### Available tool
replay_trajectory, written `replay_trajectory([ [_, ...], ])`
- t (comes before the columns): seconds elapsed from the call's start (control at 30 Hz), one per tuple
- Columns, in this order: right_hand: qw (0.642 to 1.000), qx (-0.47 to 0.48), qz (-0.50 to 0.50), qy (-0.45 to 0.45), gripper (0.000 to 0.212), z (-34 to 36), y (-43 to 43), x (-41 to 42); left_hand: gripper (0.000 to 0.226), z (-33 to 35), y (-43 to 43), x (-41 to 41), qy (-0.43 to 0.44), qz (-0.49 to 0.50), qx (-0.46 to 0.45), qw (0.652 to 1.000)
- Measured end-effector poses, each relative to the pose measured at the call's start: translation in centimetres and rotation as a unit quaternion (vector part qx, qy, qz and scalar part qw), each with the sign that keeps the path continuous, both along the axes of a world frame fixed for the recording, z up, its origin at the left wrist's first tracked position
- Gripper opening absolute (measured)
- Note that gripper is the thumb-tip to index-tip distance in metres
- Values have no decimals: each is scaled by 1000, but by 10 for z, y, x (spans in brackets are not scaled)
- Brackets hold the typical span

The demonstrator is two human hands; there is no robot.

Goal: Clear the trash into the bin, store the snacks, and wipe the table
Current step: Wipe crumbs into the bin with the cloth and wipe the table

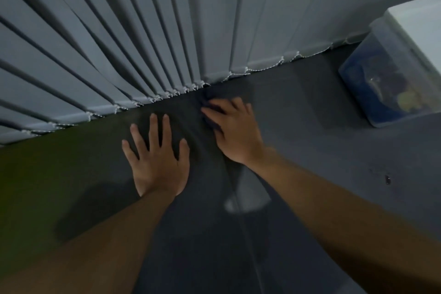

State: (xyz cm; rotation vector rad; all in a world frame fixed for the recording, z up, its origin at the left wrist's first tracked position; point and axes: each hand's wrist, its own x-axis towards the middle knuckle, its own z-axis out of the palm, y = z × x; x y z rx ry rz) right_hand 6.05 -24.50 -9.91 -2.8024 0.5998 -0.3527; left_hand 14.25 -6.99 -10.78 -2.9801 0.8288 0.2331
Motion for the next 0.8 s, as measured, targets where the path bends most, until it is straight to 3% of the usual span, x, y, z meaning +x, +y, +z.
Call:
replay_trajectory([
  [0.03, 999, -5, 39, -2, 46, 0, -6, -2, 69, 0, 0, 0, 1, 1, -2, 1000],
  [0.1, 1000, -30, -2, -4, 45, 1, -29, -7, 69, 0, 1, 0, 1, -1, -3, 1000],
  [0.17, 989, -47, -142, 1, 45, 0, -57, -16, 70, 0, 1, 1, 0, -1, -4, 1000],
  [0.27, 950, 21, -310, -10, 52, 1, -72, -20, 69, 0, 0, 0, 2, -2, -7, 1000],
  [0.33, 962, 36, -269, -25, 54, 2, -57, -15, 68, 1, 0, 0, 4, -1, -10, 1000],
  [0.47, 999, 1, 5, -32, 44, -4, -41, -32, 65, 3, -1, -1, 3, -14, -15, 1000],
  [0.53, 999, -37, 24, -10, 45, -4, -62, -46, 61, 4, -2, -1, 0, -44, -15, 999],
  [0.63, 984, -58, -170, 5, 50, -2, -99, -62, 57, 5, -2, -3, 0, -79, -23, 997],
  [0.7, 951, 6, -310, -3, 51, 0, -110, -61, 56, 5, -2, -2, -4, -97, -31, 995],
  [0.73, 941, 28, -338, -5, 51, 3, -105, -58, 56, 5, -2, -2, -8, -111, -34, 993],
  [0.8, 958, 20, -286, -7, 52, 5, -83, -53, 56, 6, -2, -3, -8, -154, -34, 987],
])
